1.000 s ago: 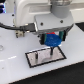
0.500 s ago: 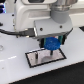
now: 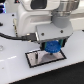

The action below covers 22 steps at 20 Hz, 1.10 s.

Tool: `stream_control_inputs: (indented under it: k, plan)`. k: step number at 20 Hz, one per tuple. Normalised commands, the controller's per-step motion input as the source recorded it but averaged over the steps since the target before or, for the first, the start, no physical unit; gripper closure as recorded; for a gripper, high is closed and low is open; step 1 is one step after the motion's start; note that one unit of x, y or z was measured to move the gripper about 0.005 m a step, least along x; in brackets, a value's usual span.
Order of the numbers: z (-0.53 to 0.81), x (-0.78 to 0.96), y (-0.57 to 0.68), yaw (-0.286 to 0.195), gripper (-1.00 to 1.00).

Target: Insert the blue gear onto the right peg, followed by the red gear

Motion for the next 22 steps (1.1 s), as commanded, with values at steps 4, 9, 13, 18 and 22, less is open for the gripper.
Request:
stream_control_inputs:
  k: [4,9,13,18,22]
  plan:
    - [0.34,0.28,0.00,0.000,1.00]
    - [0.06,0.35,0.00,0.000,1.00]
    - [0.00,0.43,0.00,0.000,1.00]
    - [-0.05,0.41,0.01,0.000,1.00]
    - [-0.16,0.19,0.10,0.000,1.00]
